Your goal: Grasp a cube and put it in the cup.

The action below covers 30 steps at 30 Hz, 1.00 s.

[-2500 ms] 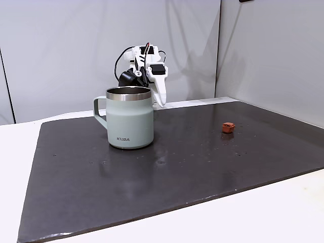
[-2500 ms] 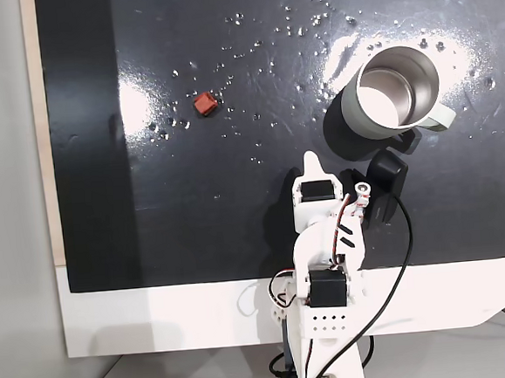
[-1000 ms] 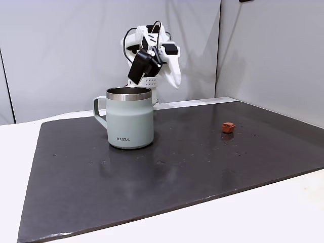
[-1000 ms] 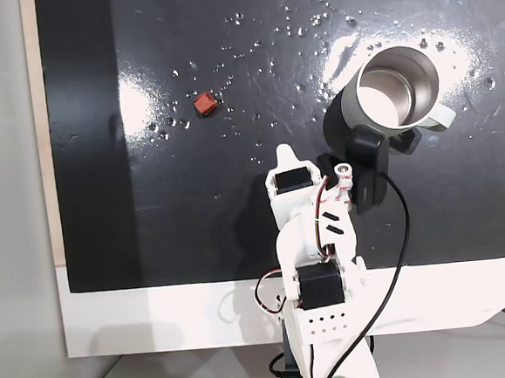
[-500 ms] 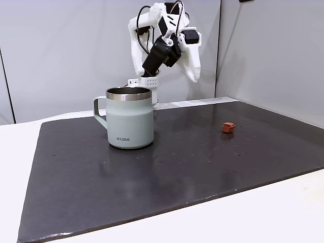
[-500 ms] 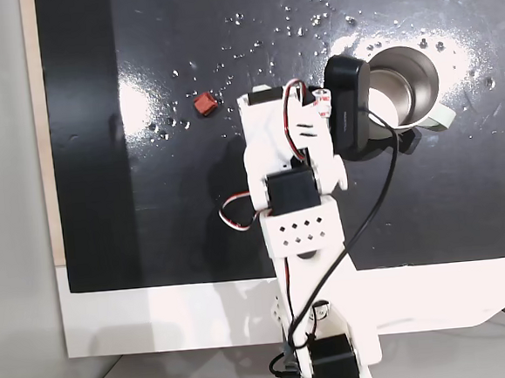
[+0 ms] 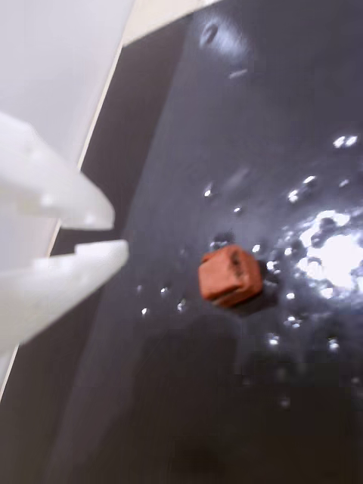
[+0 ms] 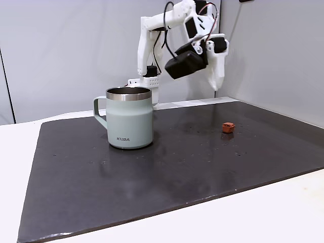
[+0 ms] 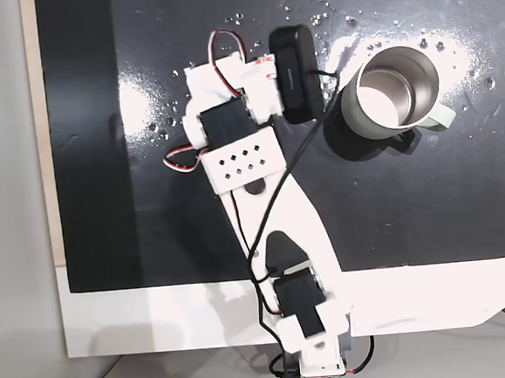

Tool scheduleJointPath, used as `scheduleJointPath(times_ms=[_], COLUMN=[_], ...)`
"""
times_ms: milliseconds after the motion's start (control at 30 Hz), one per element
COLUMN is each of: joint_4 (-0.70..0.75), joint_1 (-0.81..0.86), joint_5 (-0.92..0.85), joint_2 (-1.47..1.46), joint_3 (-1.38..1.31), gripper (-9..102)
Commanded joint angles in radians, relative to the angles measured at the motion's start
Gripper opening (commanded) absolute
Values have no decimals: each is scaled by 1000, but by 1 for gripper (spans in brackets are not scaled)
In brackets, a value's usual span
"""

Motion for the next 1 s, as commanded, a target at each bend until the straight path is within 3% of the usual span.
scheduleJointPath(times_ms=[0, 233, 767, 967], joint_4=[57, 196, 235, 265], joint_1=[-31, -52, -94, -92], joint_5=[-25, -63, -109, -86], joint_2=[-54, -249, -353, -364], joint_3=[-163, -405, -477, -479], gripper=[0, 0, 0, 12])
